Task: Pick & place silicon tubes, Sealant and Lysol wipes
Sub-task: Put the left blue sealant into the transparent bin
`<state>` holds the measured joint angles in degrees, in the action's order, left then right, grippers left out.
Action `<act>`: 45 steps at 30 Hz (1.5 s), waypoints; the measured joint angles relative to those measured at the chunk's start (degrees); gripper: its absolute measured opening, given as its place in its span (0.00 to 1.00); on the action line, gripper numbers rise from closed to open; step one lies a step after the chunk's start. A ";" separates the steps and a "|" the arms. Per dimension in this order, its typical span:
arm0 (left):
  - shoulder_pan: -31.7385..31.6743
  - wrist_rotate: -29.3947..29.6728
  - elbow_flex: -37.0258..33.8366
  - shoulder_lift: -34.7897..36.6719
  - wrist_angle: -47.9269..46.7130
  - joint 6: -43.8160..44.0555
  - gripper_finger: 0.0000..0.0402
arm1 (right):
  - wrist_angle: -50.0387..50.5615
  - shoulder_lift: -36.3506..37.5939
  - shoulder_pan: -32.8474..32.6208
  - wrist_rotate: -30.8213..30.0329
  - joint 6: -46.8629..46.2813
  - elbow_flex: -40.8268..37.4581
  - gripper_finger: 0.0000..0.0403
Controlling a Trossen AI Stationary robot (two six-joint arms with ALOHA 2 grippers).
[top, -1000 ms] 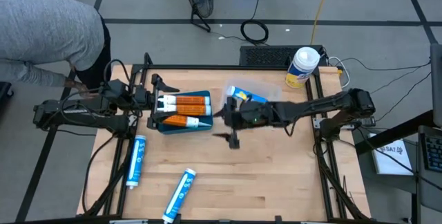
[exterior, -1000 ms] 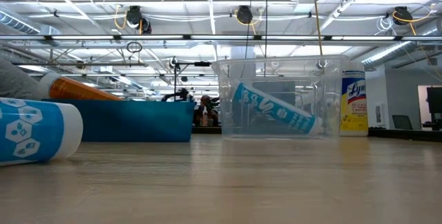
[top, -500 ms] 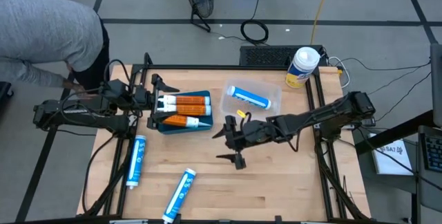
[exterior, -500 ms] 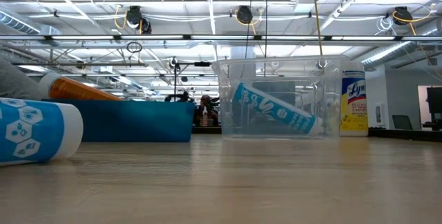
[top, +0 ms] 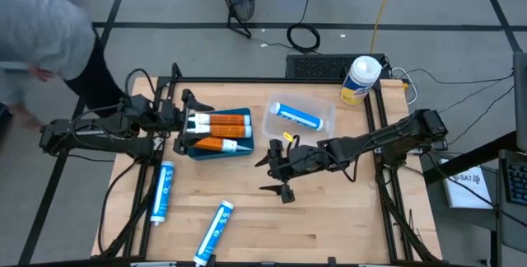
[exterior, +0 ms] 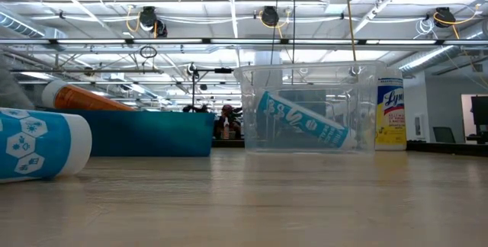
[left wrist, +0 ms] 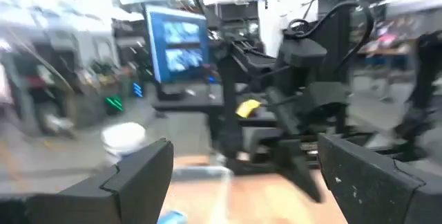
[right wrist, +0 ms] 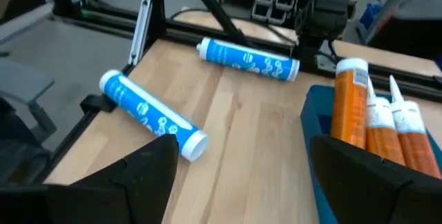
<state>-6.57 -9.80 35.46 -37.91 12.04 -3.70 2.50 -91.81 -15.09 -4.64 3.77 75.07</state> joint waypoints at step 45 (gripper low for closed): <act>25.51 -13.12 8.13 -39.78 -92.76 101.52 0.87 | 9.22 0.00 2.78 0.00 8.75 0.02 0.73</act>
<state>18.94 -22.92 43.59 -77.69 -80.72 97.82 11.72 -91.81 -12.32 -4.64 12.52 75.09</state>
